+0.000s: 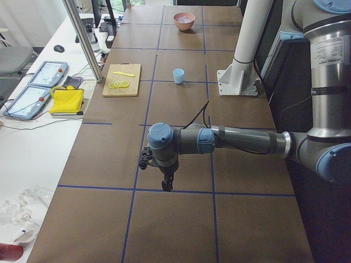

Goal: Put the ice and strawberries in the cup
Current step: 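Grasp an ice cube from the pink bowl with the right gripper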

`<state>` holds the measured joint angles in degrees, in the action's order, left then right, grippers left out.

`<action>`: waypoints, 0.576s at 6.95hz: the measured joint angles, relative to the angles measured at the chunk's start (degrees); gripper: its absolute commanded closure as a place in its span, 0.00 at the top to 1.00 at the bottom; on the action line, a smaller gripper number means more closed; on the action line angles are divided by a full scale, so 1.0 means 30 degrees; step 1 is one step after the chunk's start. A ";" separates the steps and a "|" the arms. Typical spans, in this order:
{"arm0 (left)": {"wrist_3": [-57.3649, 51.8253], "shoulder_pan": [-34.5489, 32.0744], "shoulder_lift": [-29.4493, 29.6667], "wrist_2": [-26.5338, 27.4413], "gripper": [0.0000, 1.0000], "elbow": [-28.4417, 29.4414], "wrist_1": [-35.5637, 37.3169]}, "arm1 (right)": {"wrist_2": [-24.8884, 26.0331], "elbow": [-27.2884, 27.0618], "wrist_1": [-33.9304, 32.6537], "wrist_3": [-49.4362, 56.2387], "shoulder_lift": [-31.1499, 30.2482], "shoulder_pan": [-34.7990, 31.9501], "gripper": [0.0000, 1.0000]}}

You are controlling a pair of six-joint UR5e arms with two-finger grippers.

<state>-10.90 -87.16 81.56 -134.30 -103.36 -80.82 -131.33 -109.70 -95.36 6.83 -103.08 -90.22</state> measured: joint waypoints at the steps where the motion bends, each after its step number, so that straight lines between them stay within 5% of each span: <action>1: 0.0000 -0.0007 -0.0006 0.0000 1.00 -0.0005 -0.0008 | 0.0026 0.0072 0.1184 -0.0027 0.0169 0.0711 1.00; 4: 0.0007 -0.0001 -0.0010 0.0000 1.00 -0.0040 -0.0032 | 0.0205 0.1813 0.5274 -0.0113 0.0202 0.3076 0.99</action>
<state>-10.88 -87.16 81.53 -134.30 -103.48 -80.92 -130.71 -104.26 -79.53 6.49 -102.48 -80.99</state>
